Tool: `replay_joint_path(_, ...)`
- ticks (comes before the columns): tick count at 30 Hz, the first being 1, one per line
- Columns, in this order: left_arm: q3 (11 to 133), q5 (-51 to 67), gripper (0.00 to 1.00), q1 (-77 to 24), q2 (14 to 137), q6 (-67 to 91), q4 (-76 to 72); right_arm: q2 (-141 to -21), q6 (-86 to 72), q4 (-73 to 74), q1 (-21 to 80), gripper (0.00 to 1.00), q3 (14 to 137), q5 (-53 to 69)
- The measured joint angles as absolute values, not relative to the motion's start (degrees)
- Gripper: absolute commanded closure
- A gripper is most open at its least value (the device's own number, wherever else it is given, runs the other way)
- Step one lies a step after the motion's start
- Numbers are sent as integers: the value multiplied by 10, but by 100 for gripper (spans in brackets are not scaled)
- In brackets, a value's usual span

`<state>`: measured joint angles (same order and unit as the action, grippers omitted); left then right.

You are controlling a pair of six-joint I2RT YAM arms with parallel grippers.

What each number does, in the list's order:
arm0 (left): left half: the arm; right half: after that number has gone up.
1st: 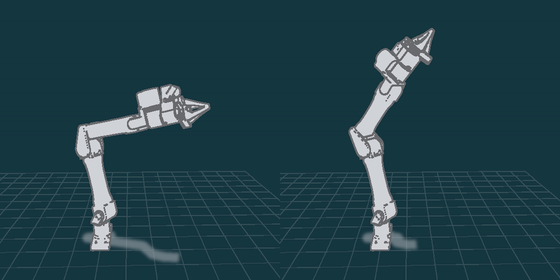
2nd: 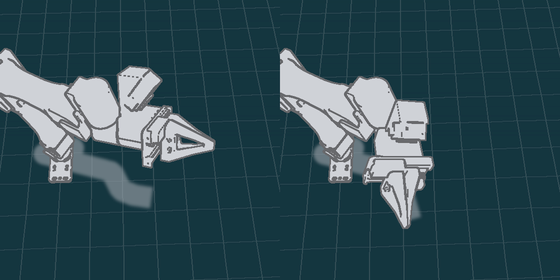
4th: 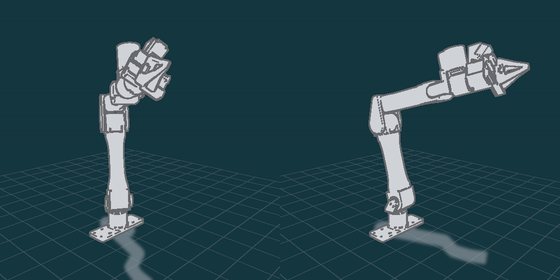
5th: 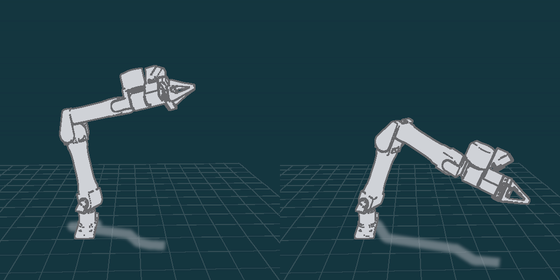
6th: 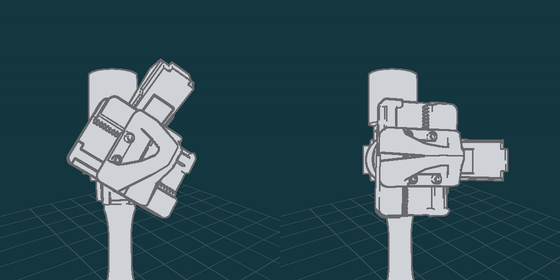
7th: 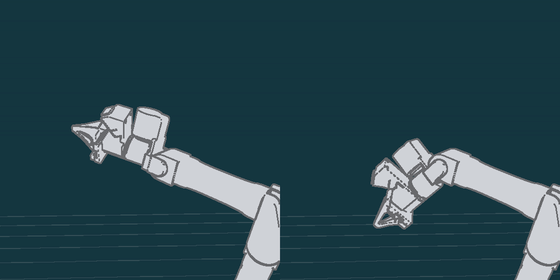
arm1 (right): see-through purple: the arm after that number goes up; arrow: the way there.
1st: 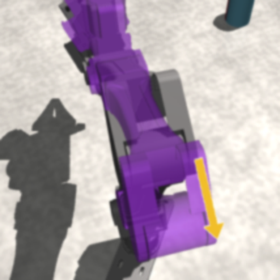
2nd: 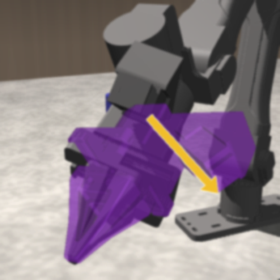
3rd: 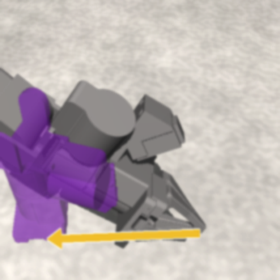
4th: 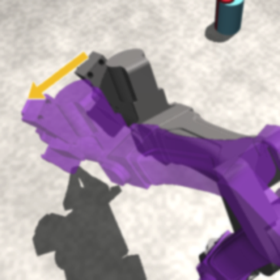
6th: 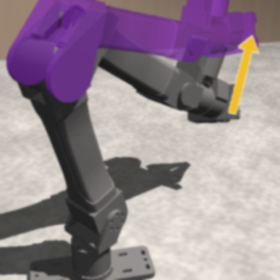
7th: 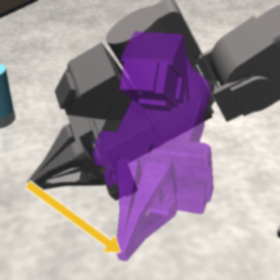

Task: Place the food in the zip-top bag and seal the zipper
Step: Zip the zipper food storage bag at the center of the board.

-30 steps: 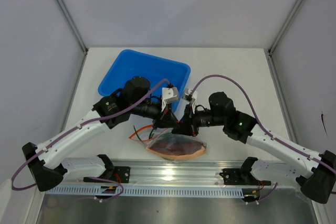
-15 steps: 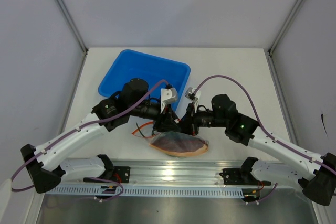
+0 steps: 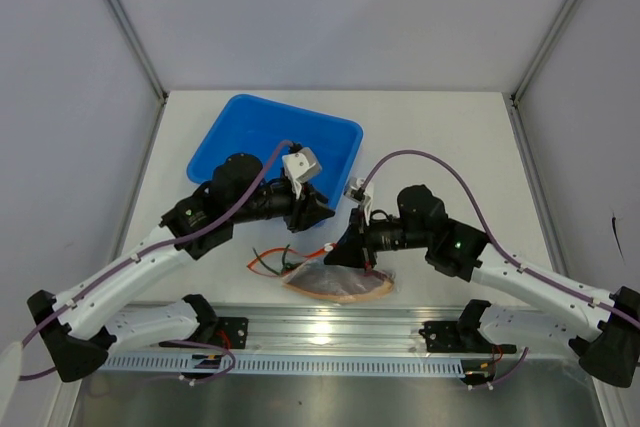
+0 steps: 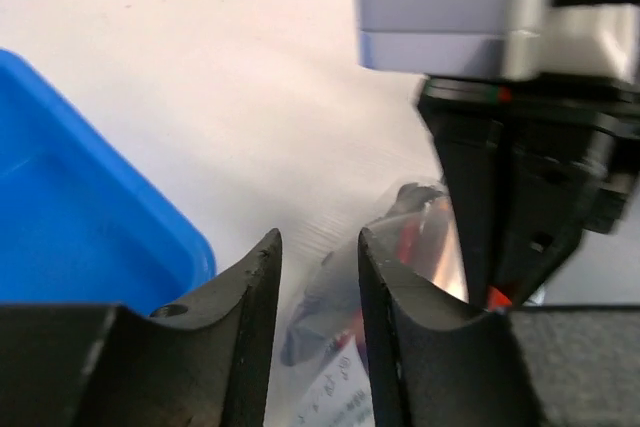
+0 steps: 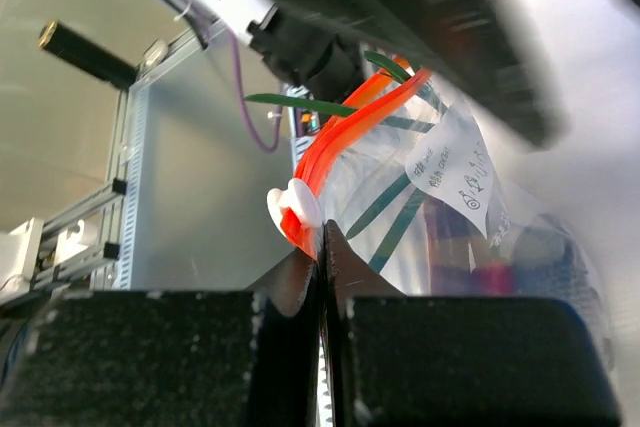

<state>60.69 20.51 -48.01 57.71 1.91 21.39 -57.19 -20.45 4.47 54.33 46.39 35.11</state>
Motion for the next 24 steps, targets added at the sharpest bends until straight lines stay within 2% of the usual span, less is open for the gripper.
replay_joint_path(2,607,193,60,-480,579,20,213,-572,-204,45,549,100,464,356)
replay_joint_path(4,606,187,51,-480,582,18,213,-572,-203,46,552,100,464,359)
replay_joint_path(7,600,196,46,-480,582,15,211,-572,-201,49,553,100,464,358)
replay_joint_path(12,571,232,45,-475,564,10,204,-572,-194,62,554,100,466,350)
replay_joint_path(21,511,251,45,-471,458,10,176,-580,-195,66,554,100,472,318)
replay_joint_path(24,500,264,39,-471,440,10,168,-580,-195,66,554,100,472,314)
